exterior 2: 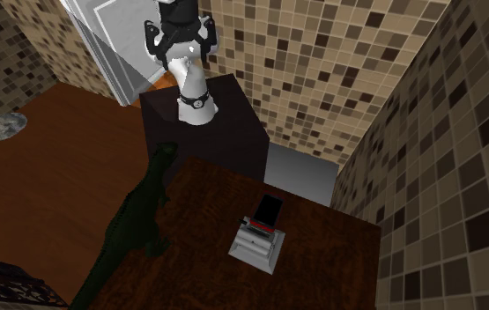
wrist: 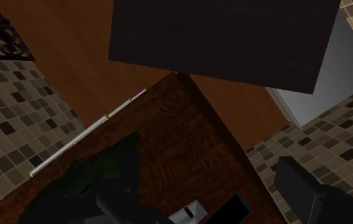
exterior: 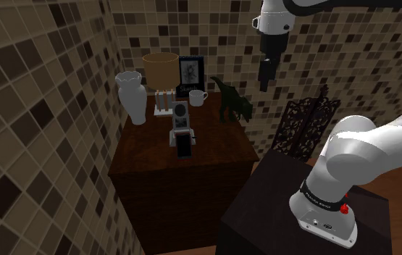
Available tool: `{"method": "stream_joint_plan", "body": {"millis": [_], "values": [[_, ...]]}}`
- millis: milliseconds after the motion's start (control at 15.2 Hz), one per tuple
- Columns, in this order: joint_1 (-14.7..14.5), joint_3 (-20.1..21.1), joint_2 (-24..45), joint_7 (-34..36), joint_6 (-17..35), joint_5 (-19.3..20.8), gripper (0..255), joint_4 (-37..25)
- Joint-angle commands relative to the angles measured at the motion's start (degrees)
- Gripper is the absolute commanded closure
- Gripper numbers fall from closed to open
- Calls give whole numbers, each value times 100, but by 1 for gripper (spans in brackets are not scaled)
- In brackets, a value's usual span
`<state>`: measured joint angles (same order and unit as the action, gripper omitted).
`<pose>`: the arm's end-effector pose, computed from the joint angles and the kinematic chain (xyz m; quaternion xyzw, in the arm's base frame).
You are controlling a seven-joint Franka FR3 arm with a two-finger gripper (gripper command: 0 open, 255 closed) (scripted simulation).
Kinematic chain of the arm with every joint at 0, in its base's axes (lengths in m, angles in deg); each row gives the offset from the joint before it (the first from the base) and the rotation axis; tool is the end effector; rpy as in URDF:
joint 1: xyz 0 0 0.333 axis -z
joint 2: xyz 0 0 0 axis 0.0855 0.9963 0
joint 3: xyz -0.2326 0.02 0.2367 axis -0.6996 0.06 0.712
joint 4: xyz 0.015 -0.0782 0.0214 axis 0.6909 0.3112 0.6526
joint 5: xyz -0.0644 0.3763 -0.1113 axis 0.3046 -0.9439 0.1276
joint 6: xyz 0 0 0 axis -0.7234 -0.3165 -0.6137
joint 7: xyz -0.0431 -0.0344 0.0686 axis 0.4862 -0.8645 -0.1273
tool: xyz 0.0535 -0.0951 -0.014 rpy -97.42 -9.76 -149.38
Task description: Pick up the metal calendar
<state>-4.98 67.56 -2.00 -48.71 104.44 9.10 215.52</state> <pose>0.2842 -0.0173 0.5946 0.9970 0.0528 -0.0324 0.0470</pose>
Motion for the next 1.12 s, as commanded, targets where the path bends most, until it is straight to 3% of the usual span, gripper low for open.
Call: {"method": "stream_joint_plan", "body": {"millis": [0, 528, 1056], "values": [[0, 0, 0, 0, 0, 0, 0, 0], [-166, -640, 1845, -779, 944, -317, 0, -737], [-332, -1095, 3820, -1731, 1358, -1041, 0, -1990]]}}
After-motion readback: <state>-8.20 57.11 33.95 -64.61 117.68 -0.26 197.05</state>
